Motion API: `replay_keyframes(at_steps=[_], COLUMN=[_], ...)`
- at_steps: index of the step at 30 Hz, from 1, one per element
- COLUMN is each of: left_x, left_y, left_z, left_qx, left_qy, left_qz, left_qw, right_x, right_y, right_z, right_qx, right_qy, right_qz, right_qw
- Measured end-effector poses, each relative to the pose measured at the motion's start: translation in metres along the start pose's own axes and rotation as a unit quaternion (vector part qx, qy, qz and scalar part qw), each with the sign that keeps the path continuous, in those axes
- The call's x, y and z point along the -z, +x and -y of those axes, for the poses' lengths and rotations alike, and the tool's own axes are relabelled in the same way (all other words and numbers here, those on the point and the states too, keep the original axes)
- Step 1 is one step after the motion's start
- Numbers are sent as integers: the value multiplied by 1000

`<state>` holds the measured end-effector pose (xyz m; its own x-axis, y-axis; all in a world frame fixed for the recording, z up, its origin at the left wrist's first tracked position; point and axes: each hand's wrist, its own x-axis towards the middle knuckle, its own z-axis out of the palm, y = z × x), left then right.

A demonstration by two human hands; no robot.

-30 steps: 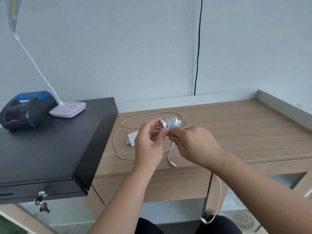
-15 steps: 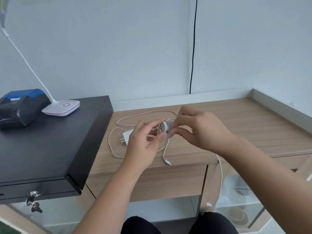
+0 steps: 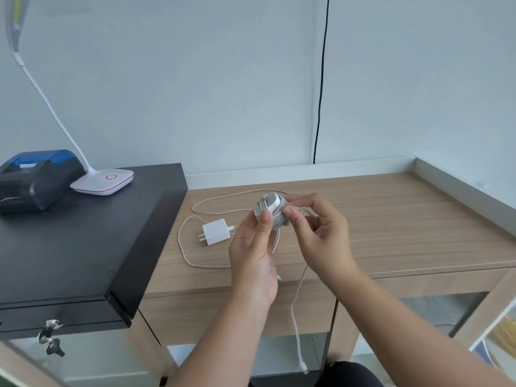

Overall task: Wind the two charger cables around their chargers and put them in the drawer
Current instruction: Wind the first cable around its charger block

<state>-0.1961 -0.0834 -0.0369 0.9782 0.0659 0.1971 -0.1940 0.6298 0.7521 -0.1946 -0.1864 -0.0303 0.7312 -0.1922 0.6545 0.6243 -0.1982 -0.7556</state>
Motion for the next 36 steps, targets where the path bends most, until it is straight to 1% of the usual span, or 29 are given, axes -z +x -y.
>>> replay_keyframes(at_steps=[2, 6, 8, 12, 15, 19, 21, 24, 27, 29, 31, 33, 36], left_x=[-2, 7, 10, 14, 16, 20, 22, 27, 31, 29, 26, 22, 18], left_y=[-2, -3, -3, -1, 0, 1, 1, 5, 10, 11, 11, 10, 9], left_z=[2, -1, -3, -1, -2, -5, -8, -14, -21, -22, -20, -17, -15], left_qx=[6, -8, -1, 10, 32, 36, 55, 103, 123, 128, 127, 125, 127], left_qy=[7, 119, 151, 171, 160, 139, 127, 152, 197, 179, 120, 54, -11], left_qz=[6, 13, 25, 42, 56, 77, 88, 108, 120, 117, 101, 79, 42], left_qw=[1000, 993, 988, 984, 985, 987, 986, 977, 965, 968, 979, 988, 991], right_x=[-2, 0, 1, -1, 1, 11, 16, 22, 27, 29, 29, 29, 31], right_y=[-6, -11, -12, -16, -17, -10, -2, 8, 15, 18, 19, 19, 16], right_z=[-2, -3, -4, -8, -10, -10, -8, -3, 0, 0, 0, -1, -2], right_qx=[-25, -44, -48, -38, -20, -15, -18, -20, -15, -16, -30, -63, -92], right_qy=[6, -12, -21, -53, -79, -109, -121, -130, -144, -132, -106, -64, -5], right_qz=[-22, -26, -23, -17, -9, 41, 68, 83, 91, 96, 92, 81, 67], right_qw=[999, 999, 998, 998, 997, 993, 990, 988, 985, 986, 990, 993, 993])
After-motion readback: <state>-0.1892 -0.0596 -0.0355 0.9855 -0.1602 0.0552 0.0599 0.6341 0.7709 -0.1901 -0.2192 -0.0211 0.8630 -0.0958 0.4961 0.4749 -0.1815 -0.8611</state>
